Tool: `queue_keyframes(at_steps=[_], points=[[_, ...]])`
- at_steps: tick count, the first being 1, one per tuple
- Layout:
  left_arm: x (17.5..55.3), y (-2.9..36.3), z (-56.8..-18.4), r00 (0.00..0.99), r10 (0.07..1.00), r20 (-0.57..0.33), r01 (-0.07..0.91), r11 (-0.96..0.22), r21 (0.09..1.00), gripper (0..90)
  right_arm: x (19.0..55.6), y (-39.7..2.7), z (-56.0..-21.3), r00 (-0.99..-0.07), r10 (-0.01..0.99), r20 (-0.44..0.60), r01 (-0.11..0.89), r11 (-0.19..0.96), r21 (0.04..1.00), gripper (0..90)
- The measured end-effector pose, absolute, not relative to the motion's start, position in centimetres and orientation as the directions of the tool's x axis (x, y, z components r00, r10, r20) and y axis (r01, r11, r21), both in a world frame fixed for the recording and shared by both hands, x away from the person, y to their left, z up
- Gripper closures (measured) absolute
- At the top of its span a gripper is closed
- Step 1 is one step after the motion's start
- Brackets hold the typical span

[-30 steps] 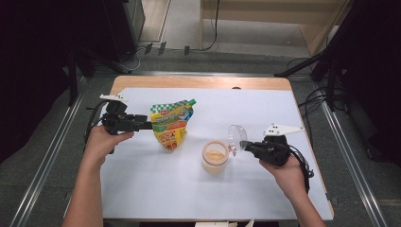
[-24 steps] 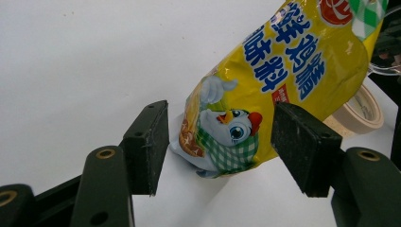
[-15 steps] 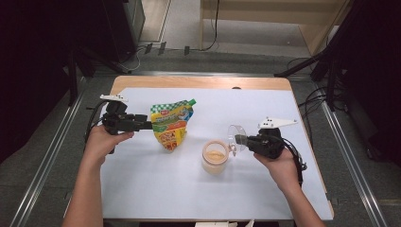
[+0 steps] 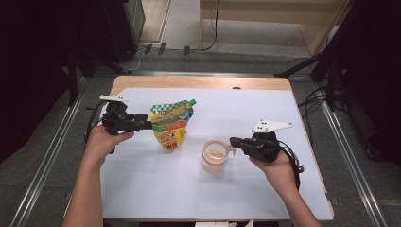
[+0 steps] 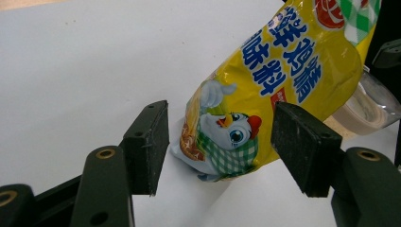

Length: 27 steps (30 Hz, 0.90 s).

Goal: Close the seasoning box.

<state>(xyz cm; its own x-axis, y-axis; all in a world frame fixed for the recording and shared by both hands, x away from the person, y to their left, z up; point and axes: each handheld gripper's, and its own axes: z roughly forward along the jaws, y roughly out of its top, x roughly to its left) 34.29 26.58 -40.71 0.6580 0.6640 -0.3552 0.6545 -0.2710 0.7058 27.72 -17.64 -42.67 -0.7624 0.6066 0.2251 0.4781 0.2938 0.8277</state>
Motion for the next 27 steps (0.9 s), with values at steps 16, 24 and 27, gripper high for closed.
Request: queue_keyframes(at_steps=[16,24,27], points=[[34.3,26.6,-40.7,0.657,0.665,-0.355,0.655,-0.270,0.706,38.6,27.5,-18.9,-42.6,-0.764,0.613,0.203,0.453,0.285,0.845,58.0],[34.2,26.8,-40.5,0.659,0.664,-0.353,0.647,-0.260,0.717,38.5,27.9,-20.7,-43.4,-0.744,0.637,0.200,0.457,0.267,0.849,48.7],[34.2,26.9,-40.5,0.659,0.663,-0.355,0.646,-0.257,0.719,38.5,27.9,-21.3,-43.6,-0.743,0.632,0.219,0.463,0.250,0.850,45.8]])
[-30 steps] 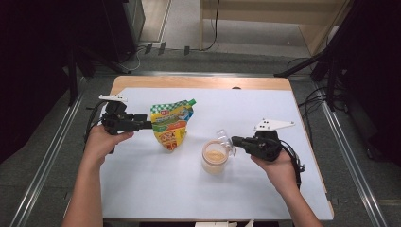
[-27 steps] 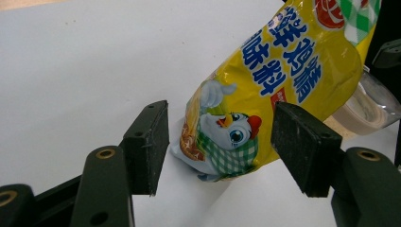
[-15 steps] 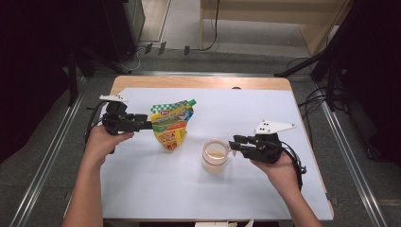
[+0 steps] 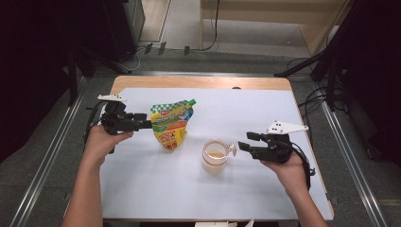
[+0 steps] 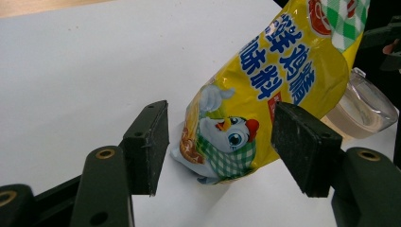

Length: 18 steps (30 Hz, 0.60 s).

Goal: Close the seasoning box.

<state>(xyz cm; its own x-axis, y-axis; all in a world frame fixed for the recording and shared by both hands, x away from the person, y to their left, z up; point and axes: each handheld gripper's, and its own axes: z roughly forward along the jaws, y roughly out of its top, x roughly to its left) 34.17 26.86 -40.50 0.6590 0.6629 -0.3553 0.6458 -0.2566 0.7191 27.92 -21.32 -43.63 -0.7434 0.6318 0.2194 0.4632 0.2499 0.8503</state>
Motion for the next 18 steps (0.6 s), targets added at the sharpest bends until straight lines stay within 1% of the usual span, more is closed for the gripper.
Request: queue_keyframes(at_steps=[7,10,12,14,18], points=[[34.2,27.0,-40.5,0.654,0.671,-0.350,0.649,-0.259,0.716,38.4,27.5,-23.0,-44.3,-0.749,0.633,0.195,0.433,0.246,0.867,40.1],[34.2,27.0,-40.5,0.653,0.674,-0.346,0.648,-0.261,0.715,38.3,27.4,-23.9,-44.5,-0.727,0.658,0.198,0.441,0.226,0.869,38.8],[34.2,27.0,-40.5,0.652,0.674,-0.346,0.649,-0.261,0.715,38.3,27.4,-24.3,-44.7,-0.724,0.667,0.176,0.428,0.233,0.873,35.6],[34.2,27.0,-40.5,0.652,0.674,-0.348,0.649,-0.259,0.715,38.2,27.2,-24.7,-44.9,-0.716,0.680,0.156,0.422,0.243,0.873,35.5],[34.2,27.0,-40.6,0.652,0.674,-0.348,0.651,-0.262,0.713,38.1,27.2,-25.6,-45.3,-0.699,0.695,0.168,0.436,0.228,0.871,33.6]])
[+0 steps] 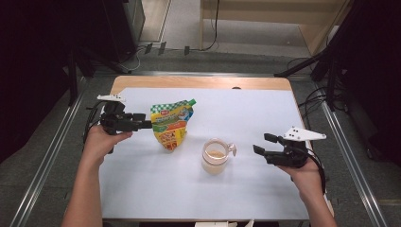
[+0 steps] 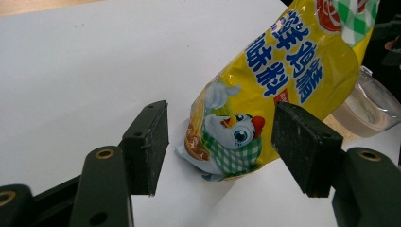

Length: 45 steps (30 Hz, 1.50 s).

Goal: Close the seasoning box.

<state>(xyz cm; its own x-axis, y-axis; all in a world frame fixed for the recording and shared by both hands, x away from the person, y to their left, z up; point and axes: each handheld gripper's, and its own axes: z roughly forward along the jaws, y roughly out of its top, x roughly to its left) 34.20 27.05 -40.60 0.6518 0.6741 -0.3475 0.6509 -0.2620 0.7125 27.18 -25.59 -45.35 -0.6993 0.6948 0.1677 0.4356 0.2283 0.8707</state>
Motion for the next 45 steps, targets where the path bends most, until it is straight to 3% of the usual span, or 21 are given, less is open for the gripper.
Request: queue_keyframes(at_steps=[29,45], points=[[34.7,26.9,-41.8,0.637,0.680,-0.364,0.676,-0.265,0.687,37.7,29.5,-28.8,-48.8,-0.571,0.808,0.146,0.509,0.208,0.835,27.9],[34.8,26.8,-42.2,0.632,0.682,-0.369,0.685,-0.269,0.677,37.3,30.0,-29.3,-49.4,-0.557,0.816,0.152,0.538,0.216,0.815,25.6]])
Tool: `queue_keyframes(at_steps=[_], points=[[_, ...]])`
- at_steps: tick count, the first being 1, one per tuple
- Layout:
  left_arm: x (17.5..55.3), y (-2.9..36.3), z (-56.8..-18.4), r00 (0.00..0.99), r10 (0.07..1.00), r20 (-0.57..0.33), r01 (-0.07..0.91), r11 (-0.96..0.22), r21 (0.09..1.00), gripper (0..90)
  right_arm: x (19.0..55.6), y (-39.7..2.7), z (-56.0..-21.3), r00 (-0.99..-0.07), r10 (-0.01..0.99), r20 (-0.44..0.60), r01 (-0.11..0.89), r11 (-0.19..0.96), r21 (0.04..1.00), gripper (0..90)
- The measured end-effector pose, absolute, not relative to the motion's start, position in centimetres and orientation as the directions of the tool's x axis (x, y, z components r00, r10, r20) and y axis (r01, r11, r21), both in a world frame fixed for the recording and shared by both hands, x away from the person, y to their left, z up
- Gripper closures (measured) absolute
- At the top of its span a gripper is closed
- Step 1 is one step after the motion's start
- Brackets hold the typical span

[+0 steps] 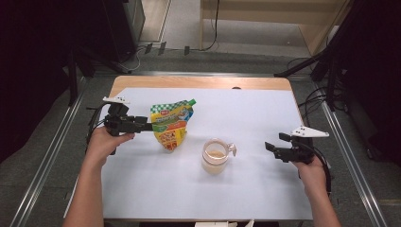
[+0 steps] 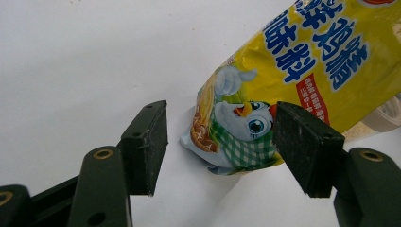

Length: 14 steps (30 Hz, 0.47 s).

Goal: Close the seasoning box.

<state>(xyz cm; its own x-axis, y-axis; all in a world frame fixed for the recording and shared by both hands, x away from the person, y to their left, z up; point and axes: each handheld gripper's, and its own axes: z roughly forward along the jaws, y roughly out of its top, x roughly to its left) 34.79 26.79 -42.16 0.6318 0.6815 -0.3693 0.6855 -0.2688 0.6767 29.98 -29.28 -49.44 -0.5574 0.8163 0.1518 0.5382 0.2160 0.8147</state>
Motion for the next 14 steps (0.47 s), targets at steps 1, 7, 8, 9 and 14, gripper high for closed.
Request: queue_keyframes(at_steps=[1,7,8,9,14], points=[[34.80,26.79,-42.16,0.632,0.681,-0.369,0.685,-0.269,0.677,37.3,29.99,-29.29,-49.45,-0.557,0.816,0.151,0.538,0.216,0.815,25.6],[34.79,26.81,-42.17,0.633,0.680,-0.370,0.685,-0.269,0.677,37.2,30.01,-29.25,-49.49,-0.556,0.818,0.149,0.540,0.219,0.812,25.5],[34.79,26.84,-42.17,0.633,0.680,-0.370,0.685,-0.269,0.677,37.1,30.00,-29.23,-49.48,-0.557,0.817,0.148,0.541,0.221,0.812,25.6],[34.78,26.87,-42.15,0.634,0.679,-0.370,0.685,-0.269,0.677,37.1,30.00,-29.22,-49.48,-0.557,0.817,0.148,0.541,0.223,0.811,25.6],[34.74,26.94,-42.06,0.635,0.678,-0.370,0.681,-0.266,0.682,36.9,29.99,-29.17,-49.49,-0.558,0.816,0.151,0.543,0.222,0.810,25.5]])
